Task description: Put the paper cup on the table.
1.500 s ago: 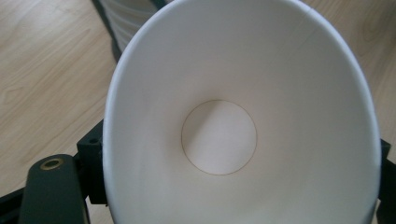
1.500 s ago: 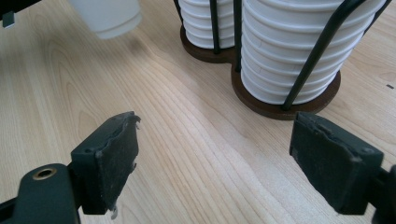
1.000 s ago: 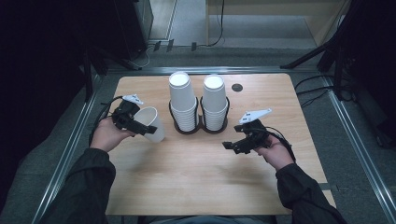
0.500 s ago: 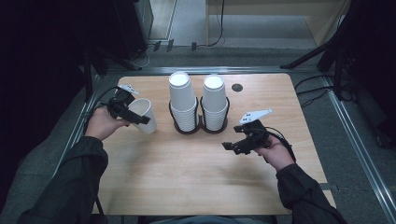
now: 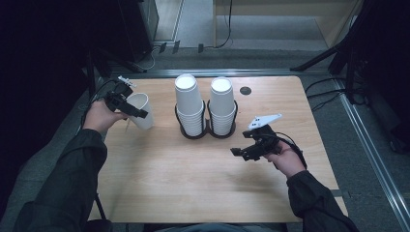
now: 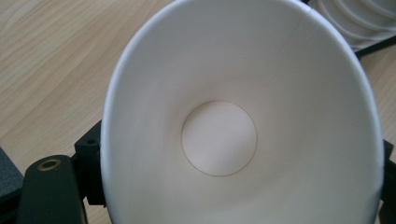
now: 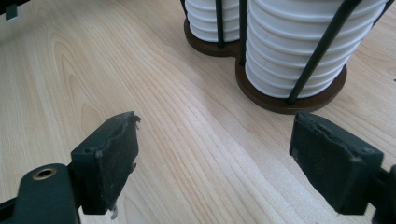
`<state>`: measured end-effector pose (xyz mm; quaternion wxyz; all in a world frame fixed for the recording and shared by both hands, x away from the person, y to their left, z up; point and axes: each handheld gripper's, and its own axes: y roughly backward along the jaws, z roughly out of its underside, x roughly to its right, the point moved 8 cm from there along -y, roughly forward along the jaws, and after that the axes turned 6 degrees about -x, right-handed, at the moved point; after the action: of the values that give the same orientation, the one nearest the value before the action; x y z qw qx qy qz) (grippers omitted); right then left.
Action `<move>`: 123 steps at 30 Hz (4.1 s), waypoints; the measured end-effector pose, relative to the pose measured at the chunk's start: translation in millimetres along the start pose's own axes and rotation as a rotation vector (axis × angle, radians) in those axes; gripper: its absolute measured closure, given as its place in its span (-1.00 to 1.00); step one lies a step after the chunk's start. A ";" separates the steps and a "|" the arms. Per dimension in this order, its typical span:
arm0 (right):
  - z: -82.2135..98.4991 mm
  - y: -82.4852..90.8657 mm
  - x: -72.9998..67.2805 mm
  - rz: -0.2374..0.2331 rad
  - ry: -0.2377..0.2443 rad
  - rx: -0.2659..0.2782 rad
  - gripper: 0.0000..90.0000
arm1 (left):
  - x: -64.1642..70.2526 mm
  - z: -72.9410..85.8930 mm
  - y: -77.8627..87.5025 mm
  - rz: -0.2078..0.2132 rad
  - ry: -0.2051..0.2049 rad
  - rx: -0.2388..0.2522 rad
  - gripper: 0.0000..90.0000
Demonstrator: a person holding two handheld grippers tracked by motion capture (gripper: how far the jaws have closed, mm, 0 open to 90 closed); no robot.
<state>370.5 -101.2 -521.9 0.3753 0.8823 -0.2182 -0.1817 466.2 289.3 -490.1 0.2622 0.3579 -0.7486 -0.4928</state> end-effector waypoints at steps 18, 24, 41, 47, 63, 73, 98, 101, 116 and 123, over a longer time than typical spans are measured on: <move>5.3 3.4 4.0 0.015 -0.013 -0.001 -0.65 | -28.5 -0.6 -25.1 -0.076 0.081 -0.061 -0.72; 6.2 3.5 4.7 0.016 -0.016 -0.001 -0.65 | -29.1 0.3 -35.1 -0.083 0.100 -0.056 -0.75; 5.1 2.2 3.9 0.014 -0.009 -0.002 -0.65 | -23.6 5.5 -45.9 -0.110 0.070 -0.063 -0.80; 5.0 2.4 4.0 0.013 -0.011 -0.002 -0.65 | -20.3 4.0 -45.3 -0.086 0.063 -0.047 -0.85; 4.5 1.3 3.4 0.011 -0.007 -0.006 -0.65 | -19.6 0.9 -32.1 -0.039 0.072 -0.001 -1.00; 4.2 0.9 3.4 0.011 -0.007 -0.006 -0.65 | -19.7 -3.2 -17.0 -0.026 0.086 0.011 -1.00; -0.3 -1.3 4.5 0.013 0.010 -0.010 -0.65 | 4.3 -15.7 43.7 0.028 0.041 0.099 -1.00; -1.0 -2.6 4.5 0.011 0.010 -0.014 -0.65 | 14.8 -16.5 49.3 0.039 0.020 0.107 -1.00; -5.3 -4.8 5.7 0.011 0.019 -0.020 -0.65 | 56.1 -12.7 54.3 0.043 0.008 0.147 -1.00; -6.3 -6.7 4.9 0.004 0.023 -0.024 -0.65 | 73.8 -8.4 42.1 0.015 -0.001 0.157 -1.00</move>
<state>379.3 -95.9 -523.5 0.3888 0.8793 -0.2134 -0.1734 416.0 237.0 -445.0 0.2366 0.3717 -0.7877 -0.4306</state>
